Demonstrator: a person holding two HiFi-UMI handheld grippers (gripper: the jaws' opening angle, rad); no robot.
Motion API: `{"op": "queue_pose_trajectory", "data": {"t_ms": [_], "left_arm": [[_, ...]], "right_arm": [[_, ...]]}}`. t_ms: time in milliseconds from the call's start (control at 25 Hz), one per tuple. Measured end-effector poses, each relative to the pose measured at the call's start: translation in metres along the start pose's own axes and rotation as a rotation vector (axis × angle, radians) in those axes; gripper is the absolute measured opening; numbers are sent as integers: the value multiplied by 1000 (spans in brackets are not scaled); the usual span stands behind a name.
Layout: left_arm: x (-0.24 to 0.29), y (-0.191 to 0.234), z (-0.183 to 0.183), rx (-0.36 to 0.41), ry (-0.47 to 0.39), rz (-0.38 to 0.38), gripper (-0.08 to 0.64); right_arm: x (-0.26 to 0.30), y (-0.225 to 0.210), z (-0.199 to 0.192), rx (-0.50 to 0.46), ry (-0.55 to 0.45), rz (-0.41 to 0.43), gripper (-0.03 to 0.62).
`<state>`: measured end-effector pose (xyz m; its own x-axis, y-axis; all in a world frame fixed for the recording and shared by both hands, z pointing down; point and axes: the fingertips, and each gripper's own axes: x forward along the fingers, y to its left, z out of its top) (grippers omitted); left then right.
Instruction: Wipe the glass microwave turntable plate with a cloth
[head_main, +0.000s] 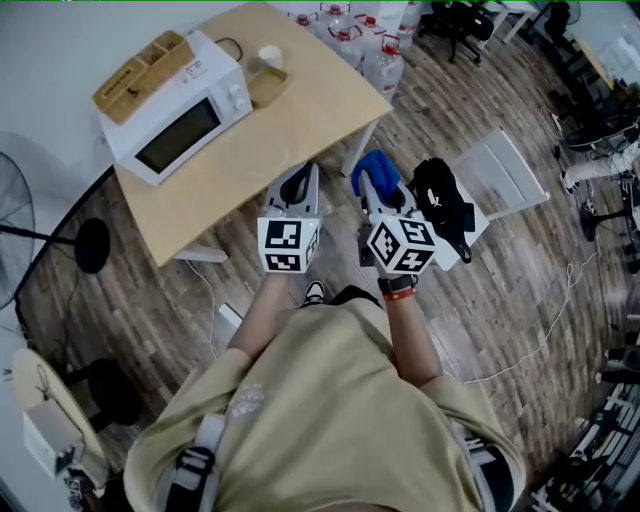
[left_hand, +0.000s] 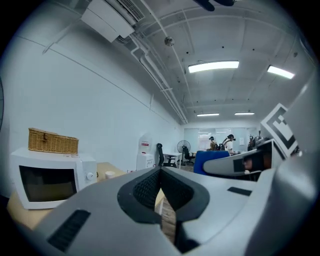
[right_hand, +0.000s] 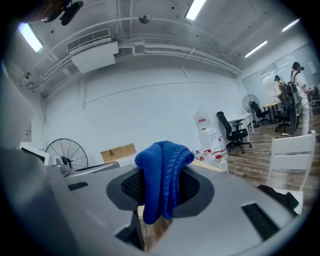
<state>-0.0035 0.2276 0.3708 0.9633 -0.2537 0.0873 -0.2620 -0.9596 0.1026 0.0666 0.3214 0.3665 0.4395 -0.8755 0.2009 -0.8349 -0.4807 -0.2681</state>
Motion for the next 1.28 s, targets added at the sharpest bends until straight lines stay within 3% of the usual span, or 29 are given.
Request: {"op": "queue_pose_trajectory", "data": {"t_ms": [160, 440, 760, 1280], "left_arm": [[-2, 40, 0, -27, -14, 76, 17], [-5, 99, -9, -36, 6, 205, 17], [10, 165, -1, -42, -11, 389, 17], [57, 239, 0, -93, -10, 625, 17]], "right_arm": [[38, 26, -1, -26, 26, 77, 130], [102, 62, -6, 47, 50, 229, 130], [183, 95, -6, 37, 123, 405, 130], [299, 133, -5, -80, 303, 684, 133]]}}
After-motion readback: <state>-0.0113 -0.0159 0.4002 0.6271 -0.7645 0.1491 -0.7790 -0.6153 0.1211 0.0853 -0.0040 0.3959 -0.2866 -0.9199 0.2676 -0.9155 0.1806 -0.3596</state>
